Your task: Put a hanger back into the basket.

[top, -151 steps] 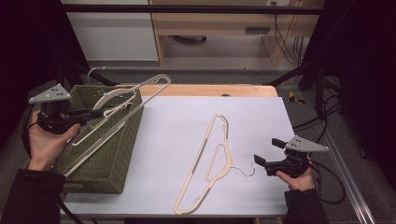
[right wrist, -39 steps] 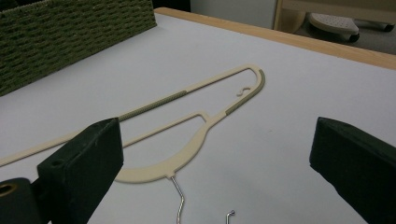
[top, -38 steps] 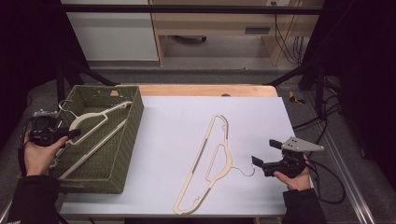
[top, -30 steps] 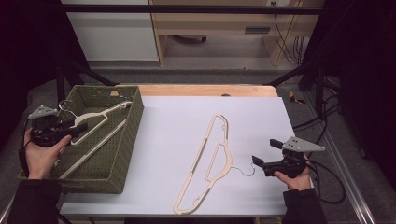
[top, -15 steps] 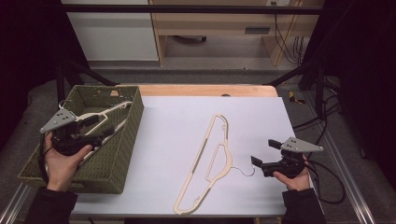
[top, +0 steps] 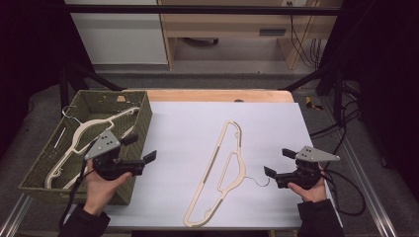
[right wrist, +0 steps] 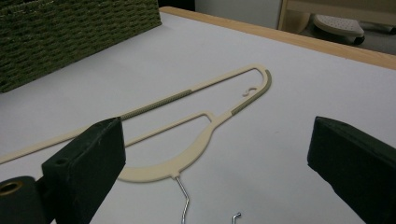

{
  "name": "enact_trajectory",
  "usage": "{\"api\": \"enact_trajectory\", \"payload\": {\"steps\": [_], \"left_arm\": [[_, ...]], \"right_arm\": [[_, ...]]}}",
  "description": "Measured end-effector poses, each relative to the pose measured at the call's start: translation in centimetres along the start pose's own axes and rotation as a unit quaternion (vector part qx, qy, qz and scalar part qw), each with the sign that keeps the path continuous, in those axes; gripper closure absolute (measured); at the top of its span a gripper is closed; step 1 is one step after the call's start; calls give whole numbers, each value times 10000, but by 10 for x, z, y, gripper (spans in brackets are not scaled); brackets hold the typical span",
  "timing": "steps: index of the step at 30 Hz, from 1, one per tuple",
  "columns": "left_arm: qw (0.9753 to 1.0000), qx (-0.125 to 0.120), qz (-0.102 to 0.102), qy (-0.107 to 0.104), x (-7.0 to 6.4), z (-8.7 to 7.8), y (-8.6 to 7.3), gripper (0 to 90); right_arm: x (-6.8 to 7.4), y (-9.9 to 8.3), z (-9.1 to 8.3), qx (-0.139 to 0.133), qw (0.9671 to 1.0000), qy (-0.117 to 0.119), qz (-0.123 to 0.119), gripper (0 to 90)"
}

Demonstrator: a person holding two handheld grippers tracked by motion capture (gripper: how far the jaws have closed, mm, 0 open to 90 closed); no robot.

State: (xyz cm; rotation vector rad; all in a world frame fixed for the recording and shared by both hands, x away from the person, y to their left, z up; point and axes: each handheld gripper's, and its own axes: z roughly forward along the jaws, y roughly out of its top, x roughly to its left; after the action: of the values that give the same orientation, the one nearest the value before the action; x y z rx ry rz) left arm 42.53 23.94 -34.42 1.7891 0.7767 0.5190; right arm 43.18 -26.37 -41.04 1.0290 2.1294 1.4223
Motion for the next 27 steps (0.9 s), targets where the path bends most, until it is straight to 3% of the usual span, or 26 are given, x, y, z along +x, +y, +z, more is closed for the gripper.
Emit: {"api": "enact_trajectory", "payload": {"steps": [4, 7, 14, 20, 24, 27], "left_arm": [[9990, 110, 367, 209, -23, 9, 2, 126], [9997, 19, 242, -5, -39, 19, 1, 128], [9982, 406, 305, -305, -68, 54, -13, 120], [9961, 601, 311, -563, -79, 79, -27, 100], [9941, 752, 279, -726, -82, 90, -35, 81], [9928, 841, 365, -766, -85, 94, -38, 63]], "right_arm": [[0, 0, 0, -9, 10000, 8, 6, 44], [1, 0, 1, 8, 10000, 0, 9, 43], [2, -2, 3, 34, 10000, 60, -27, 54], [8, -7, 12, 218, 9995, 144, -156, 91], [13, -12, 24, 394, 9984, 244, -312, 136], [16, -17, 33, 548, 9975, 256, -360, 187]]}}
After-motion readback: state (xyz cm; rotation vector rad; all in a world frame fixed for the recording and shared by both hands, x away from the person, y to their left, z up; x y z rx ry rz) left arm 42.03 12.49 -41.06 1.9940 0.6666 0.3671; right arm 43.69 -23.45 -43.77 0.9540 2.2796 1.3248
